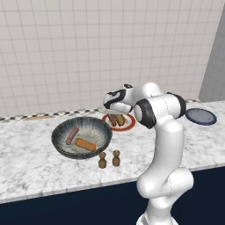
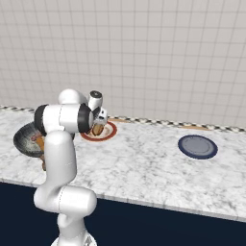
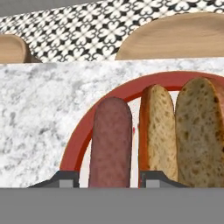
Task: Place one bun and one sausage from the bowl on each plate.
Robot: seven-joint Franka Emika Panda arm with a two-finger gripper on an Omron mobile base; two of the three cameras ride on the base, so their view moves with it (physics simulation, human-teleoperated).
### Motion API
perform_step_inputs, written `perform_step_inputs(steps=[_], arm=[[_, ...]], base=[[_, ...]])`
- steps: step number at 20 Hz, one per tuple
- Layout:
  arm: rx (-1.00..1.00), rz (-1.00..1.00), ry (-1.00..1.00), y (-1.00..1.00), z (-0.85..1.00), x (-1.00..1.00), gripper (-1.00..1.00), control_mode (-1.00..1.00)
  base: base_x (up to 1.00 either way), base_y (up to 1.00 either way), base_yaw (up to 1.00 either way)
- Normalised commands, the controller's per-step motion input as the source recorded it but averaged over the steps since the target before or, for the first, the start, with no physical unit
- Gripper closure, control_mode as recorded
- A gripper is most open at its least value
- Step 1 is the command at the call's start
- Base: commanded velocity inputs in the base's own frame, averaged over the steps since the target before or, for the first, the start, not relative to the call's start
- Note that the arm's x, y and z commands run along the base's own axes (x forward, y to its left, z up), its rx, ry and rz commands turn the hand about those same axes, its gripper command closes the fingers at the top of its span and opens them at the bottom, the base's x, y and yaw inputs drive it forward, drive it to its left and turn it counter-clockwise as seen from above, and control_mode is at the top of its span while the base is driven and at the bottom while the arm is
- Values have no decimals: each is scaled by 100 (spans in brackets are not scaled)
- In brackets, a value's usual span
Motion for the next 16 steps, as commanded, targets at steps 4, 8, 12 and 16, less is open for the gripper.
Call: perform_step_inputs(steps=[4,8,12,16], arm=[[0,0,0,0,-1,-1,-100,-100],[0,0,0,-11,23,-19,-100,-100],[0,0,2,4,51,-68,-100,-100],[-1,0,0,6,45,-100,-100,-100]], base=[[0,0,0],[0,0,0],[0,0,0],[0,0,0]])
